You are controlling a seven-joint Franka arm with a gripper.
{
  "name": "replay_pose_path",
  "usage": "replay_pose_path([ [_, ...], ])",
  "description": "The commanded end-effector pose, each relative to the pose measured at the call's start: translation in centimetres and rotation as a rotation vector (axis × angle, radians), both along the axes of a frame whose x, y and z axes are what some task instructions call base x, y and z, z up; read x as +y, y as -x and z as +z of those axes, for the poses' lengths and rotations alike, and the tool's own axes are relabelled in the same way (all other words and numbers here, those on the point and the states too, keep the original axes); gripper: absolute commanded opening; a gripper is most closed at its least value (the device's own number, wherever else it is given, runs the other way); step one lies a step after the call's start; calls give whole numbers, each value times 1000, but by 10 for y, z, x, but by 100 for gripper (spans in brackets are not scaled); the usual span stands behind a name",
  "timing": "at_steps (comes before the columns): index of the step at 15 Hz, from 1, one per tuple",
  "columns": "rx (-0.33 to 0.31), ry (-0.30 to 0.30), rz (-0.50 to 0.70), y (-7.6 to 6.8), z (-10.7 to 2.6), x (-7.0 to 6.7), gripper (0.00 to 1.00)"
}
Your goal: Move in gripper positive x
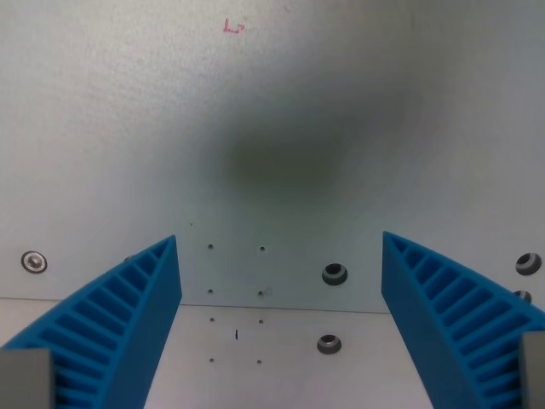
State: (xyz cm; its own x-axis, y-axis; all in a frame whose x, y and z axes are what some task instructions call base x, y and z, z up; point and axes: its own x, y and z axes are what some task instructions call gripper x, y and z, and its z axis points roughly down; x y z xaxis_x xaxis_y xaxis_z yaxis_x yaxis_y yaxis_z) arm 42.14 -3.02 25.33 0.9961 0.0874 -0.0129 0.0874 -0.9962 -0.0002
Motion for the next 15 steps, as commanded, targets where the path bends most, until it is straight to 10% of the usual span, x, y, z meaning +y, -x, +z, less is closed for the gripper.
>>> replay_pose_path([
  [1,0,0,0,-5,0,0,100],
  [15,0,0,0,-75,-1,7,100],
])
